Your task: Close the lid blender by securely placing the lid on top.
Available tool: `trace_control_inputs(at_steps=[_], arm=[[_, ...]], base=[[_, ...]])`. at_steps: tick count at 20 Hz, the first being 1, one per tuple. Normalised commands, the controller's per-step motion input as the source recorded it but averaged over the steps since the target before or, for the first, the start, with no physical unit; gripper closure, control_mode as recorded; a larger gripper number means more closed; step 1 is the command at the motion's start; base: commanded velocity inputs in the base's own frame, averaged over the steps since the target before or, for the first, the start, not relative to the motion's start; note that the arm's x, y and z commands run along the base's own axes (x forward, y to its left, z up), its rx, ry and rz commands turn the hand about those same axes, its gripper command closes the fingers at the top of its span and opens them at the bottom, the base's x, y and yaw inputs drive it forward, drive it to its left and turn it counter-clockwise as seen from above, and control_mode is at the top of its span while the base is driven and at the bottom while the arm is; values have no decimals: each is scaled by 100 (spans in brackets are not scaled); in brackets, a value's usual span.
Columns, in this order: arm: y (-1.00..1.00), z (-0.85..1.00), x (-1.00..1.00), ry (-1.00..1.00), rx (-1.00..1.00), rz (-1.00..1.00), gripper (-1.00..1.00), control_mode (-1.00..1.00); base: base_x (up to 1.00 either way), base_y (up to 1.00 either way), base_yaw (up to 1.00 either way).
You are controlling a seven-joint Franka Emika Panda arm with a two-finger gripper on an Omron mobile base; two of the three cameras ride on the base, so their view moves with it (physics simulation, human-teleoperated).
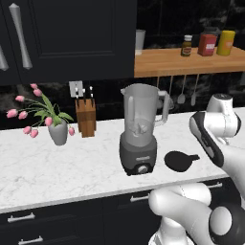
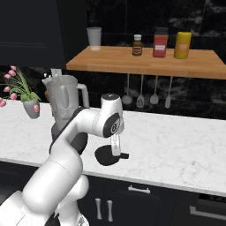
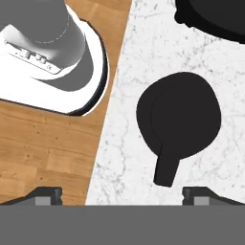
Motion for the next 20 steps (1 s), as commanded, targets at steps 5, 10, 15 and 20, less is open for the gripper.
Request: trace_control_inputs(at_steps=[5, 10, 15, 20], arm=[[0, -24, 7, 0, 5, 0, -100, -100], [0, -22, 9, 0, 7, 0, -100, -100], [0, -14, 20, 0, 5, 0, -100, -100], [0, -21, 23, 0, 1, 0, -100, -100]], base=[[0, 0, 0], [0, 0, 0], [0, 0, 0], [0, 0, 0]])
